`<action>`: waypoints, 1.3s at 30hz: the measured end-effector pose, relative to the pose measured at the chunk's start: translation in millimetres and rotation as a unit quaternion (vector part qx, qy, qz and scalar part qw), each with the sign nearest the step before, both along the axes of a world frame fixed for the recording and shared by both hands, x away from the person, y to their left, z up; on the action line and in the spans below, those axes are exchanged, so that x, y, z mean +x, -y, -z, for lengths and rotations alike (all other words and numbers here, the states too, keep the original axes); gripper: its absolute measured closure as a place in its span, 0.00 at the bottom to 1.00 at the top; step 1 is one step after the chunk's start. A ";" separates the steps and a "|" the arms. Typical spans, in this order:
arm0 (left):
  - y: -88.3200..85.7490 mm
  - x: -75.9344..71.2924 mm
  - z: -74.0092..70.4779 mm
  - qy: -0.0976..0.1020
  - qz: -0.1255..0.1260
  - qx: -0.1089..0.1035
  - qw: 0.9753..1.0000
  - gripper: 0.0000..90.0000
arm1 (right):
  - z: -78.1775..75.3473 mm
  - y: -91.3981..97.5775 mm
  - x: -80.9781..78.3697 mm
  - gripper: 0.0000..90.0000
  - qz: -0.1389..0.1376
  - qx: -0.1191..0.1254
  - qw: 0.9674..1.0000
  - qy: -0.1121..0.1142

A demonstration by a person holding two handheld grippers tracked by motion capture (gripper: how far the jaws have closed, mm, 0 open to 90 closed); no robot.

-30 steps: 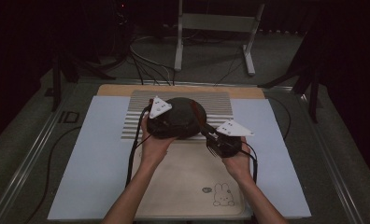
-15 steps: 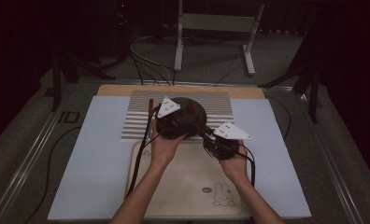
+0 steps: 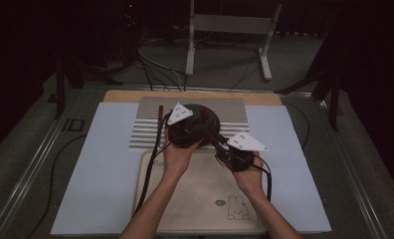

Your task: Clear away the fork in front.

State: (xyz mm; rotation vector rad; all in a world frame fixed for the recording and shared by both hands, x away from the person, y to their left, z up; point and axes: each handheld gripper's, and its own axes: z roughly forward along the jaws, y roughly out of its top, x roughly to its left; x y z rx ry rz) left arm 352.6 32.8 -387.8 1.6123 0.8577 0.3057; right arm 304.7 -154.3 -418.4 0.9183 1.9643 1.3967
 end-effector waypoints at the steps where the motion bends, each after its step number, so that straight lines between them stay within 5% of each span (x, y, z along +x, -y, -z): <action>1: -0.4 0.1 -0.3 0.000 0.003 -0.004 1.000 0.84 | 0.0 0.1 -0.1 0.87 0.000 0.001 1.000 -0.001; 7: 1.3 -1.9 -3.3 0.006 0.019 -0.003 1.000 0.89 | -1.3 2.3 2.2 0.86 -0.013 0.012 1.000 -0.014; 10: 0.0 -0.8 -4.6 0.002 0.018 -0.005 1.000 0.89 | -2.1 4.4 3.5 0.64 -0.023 0.011 0.999 -0.021; 13: -3.4 -0.6 -6.2 0.004 0.015 -0.005 1.000 0.89 | -2.3 7.2 4.8 0.52 -0.022 0.012 0.999 -0.026; 15: -6.0 -0.9 -7.4 0.005 0.013 -0.004 1.000 0.89 | -2.3 9.8 7.6 0.36 -0.015 0.004 0.999 -0.031; 18: -10.5 -0.7 -9.3 0.006 0.011 -0.002 1.000 0.89 | -1.3 14.8 10.9 0.26 0.007 -0.006 0.999 -0.041; 25: -17.6 -1.0 -14.7 0.005 0.014 0.004 1.000 0.89 | 4.2 26.2 16.6 0.15 0.063 -0.044 0.995 -0.064; 39: -30.4 -4.6 -30.5 0.014 0.025 0.007 1.000 0.89 | 20.6 84.0 3.5 0.13 0.151 -0.043 0.986 -0.056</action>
